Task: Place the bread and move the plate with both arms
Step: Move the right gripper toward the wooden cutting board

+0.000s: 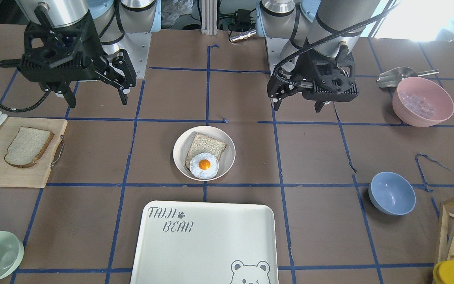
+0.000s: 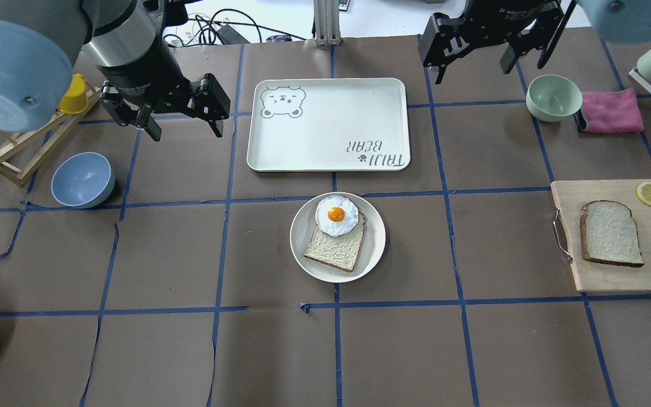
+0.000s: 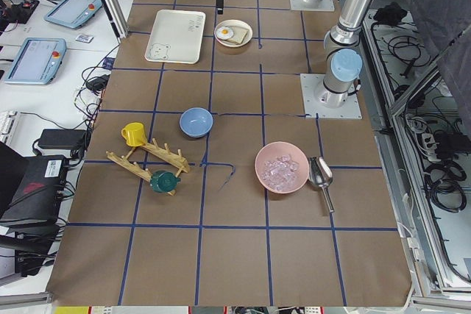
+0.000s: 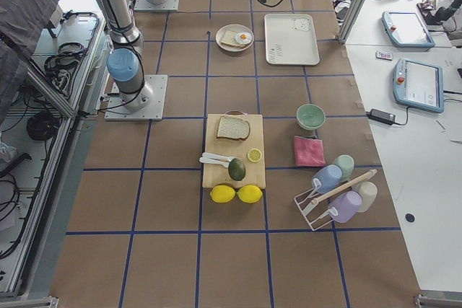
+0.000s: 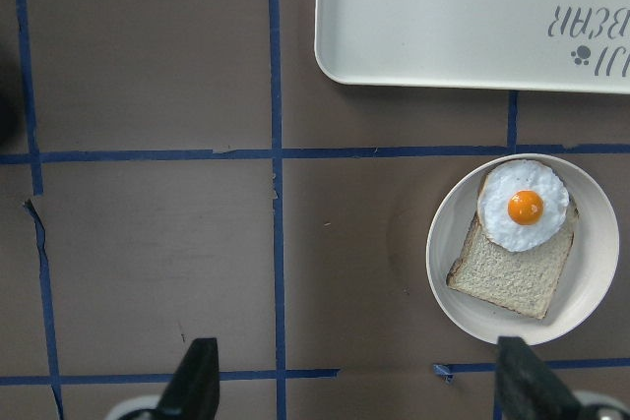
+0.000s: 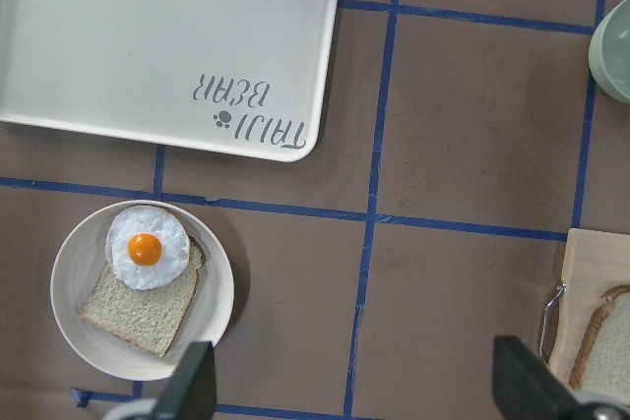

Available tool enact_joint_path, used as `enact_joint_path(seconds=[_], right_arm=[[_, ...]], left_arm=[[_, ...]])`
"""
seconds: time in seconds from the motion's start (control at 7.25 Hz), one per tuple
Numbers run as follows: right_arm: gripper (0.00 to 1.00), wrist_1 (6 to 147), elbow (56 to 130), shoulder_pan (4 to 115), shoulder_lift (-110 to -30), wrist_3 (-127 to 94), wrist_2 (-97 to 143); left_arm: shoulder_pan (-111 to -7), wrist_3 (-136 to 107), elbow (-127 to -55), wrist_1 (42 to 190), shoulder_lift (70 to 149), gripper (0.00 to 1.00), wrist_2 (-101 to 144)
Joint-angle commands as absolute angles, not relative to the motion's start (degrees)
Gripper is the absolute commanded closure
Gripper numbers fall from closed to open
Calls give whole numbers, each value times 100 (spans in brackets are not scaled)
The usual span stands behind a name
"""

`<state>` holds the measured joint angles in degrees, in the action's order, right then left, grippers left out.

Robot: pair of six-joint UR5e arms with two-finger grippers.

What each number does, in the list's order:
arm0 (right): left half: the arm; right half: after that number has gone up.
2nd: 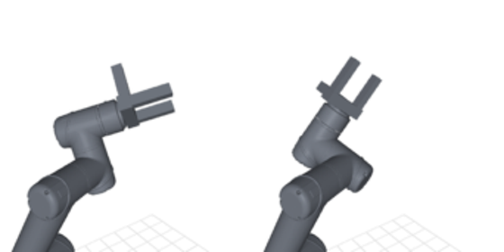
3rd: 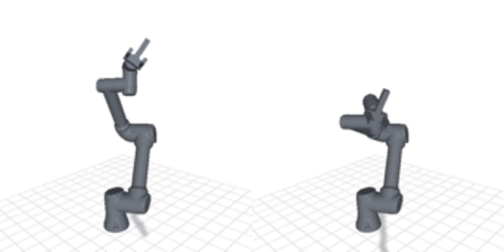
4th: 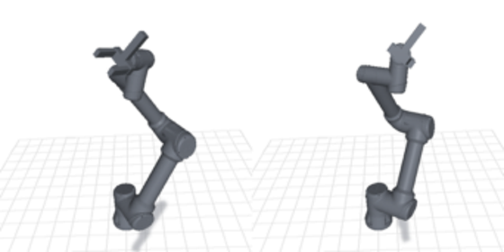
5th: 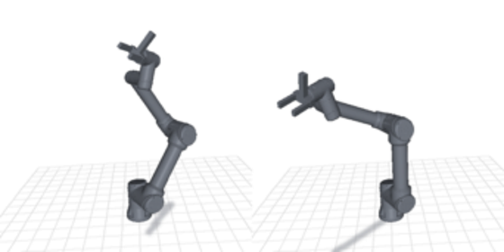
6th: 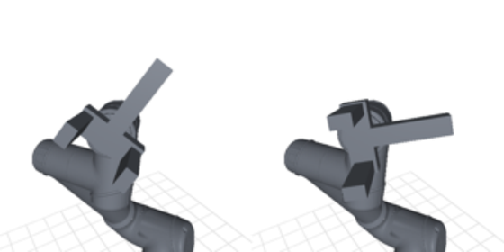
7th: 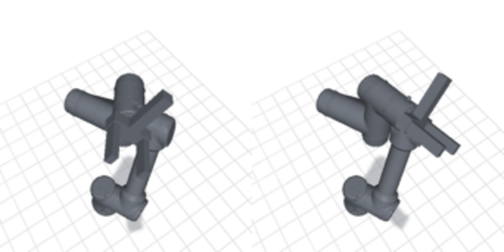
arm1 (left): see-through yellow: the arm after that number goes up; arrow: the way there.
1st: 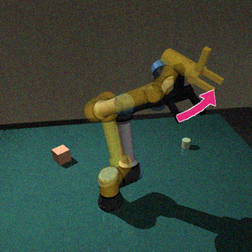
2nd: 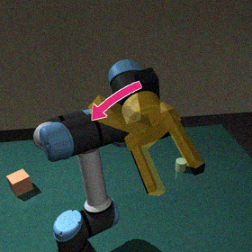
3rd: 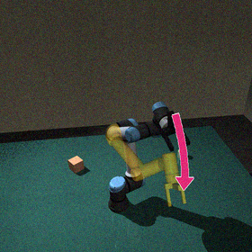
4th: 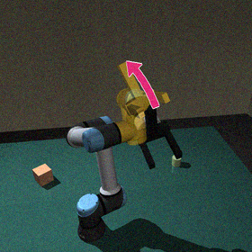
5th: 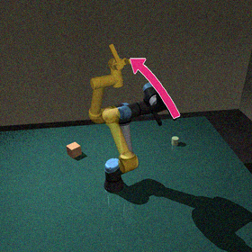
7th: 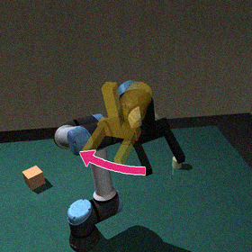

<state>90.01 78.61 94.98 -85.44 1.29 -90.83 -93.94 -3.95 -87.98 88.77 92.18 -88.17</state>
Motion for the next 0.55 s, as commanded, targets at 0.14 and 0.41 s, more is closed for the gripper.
enact_joint_path(seconds=[0.14,0.41], right_arm=[[0,8843,7884,9290,-8613,132,-9140],[0,8651,7884,9246,-8639,123,-9175]], left_arm=[[-9396,-396,-8798,8947,9176,0,-8833],[-9387,-396,-8798,8983,9158,0,-8824]])
